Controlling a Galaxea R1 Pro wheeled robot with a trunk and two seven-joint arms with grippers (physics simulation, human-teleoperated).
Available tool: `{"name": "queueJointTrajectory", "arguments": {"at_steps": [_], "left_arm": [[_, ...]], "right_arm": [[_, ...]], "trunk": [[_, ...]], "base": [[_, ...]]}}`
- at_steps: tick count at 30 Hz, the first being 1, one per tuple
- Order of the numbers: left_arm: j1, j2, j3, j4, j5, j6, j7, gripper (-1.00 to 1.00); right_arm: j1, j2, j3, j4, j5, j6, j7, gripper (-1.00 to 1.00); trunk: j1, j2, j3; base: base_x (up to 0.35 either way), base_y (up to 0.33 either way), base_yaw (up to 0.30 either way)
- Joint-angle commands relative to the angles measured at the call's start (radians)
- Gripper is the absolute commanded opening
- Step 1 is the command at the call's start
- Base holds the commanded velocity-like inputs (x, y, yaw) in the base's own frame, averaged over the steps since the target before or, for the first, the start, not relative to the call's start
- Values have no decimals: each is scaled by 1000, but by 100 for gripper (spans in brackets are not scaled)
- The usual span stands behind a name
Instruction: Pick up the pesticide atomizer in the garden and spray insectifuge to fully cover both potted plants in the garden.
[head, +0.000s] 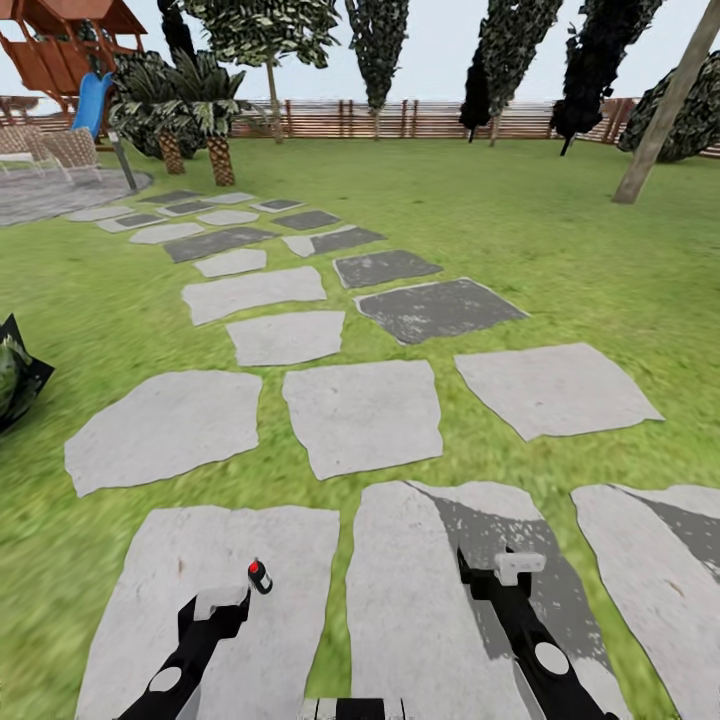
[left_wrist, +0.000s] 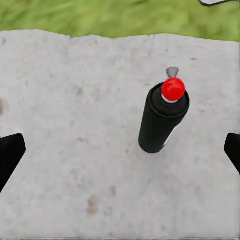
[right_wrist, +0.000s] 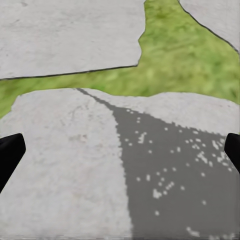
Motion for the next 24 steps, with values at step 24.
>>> {"name": "queueJointTrajectory", "arguments": {"at_steps": [24], "left_arm": [[0,0,-1,1,4,-4,1,100]], "right_arm": [[0,0,0,3,1,-4,1,100]], "trunk": [[8,-5,-90]], "base": [[0,0,0]]}}
